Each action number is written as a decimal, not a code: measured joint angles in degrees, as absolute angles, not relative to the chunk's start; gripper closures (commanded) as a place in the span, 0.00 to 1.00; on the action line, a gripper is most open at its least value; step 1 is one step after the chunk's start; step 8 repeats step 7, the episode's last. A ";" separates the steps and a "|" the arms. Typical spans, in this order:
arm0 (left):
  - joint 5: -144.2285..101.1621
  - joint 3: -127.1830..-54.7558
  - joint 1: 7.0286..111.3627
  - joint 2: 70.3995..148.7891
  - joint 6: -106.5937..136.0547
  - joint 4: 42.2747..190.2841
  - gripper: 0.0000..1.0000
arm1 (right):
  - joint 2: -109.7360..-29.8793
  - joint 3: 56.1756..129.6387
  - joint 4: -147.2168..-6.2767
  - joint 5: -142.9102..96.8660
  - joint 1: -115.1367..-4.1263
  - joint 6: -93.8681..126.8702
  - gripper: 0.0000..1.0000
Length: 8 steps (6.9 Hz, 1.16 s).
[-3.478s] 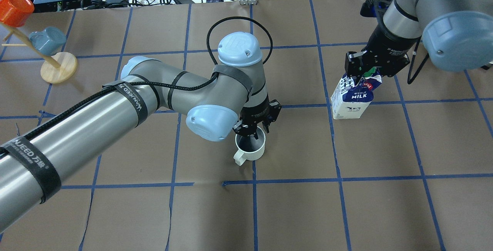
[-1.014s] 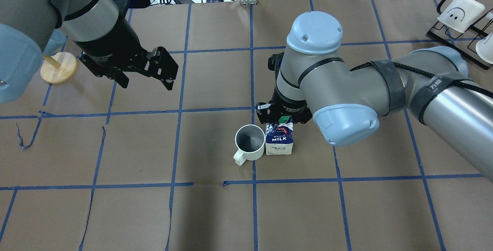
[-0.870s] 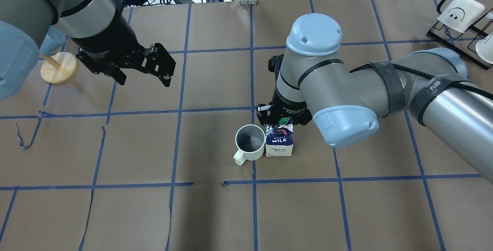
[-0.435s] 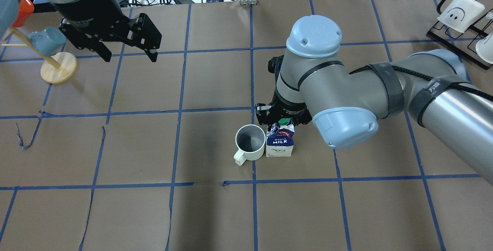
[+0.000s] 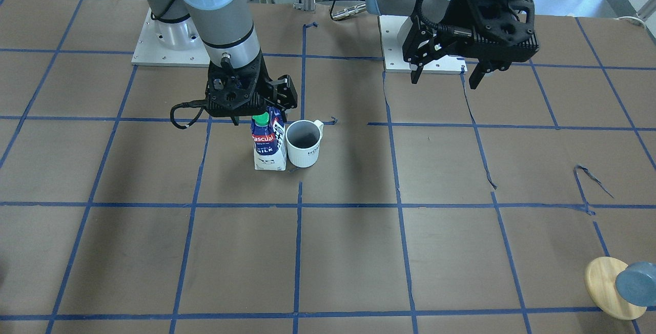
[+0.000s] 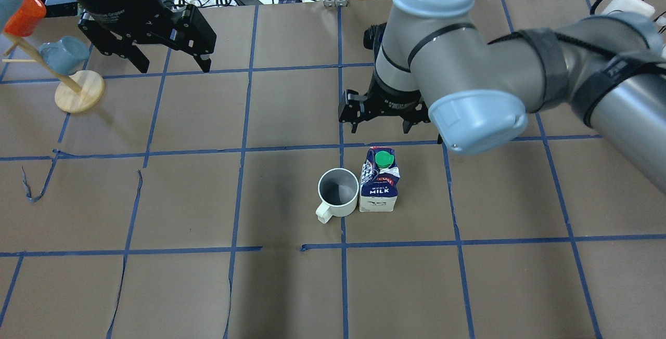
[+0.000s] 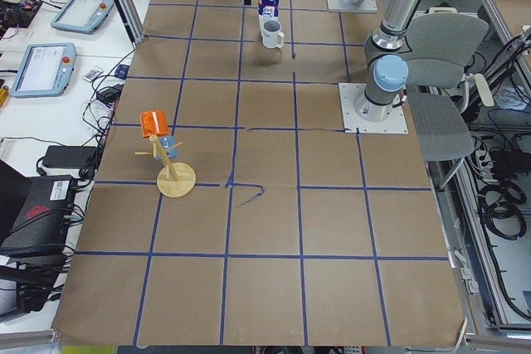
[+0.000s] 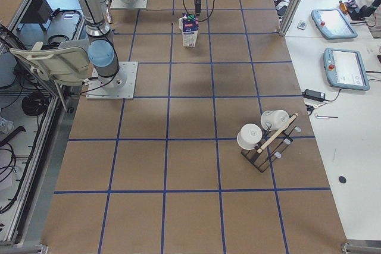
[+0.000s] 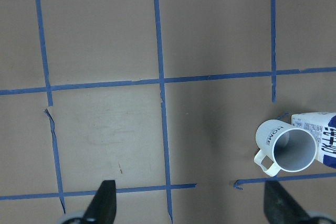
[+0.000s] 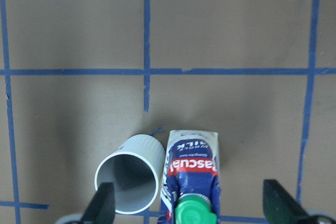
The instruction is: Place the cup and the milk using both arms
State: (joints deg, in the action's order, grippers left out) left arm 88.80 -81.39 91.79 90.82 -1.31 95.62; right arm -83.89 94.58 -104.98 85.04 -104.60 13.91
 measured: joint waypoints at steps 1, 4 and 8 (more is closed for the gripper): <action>88.74 -81.43 91.81 90.81 -1.32 95.65 0.00 | -82.49 88.47 -101.04 86.93 -102.55 10.68 0.00; 88.68 -81.54 91.83 90.63 -1.32 95.69 0.00 | -82.69 81.84 -96.96 88.44 -96.79 0.94 0.00; 88.71 -81.73 91.78 90.53 -1.32 95.71 0.00 | -83.30 82.61 -97.24 88.45 -94.00 -2.26 0.00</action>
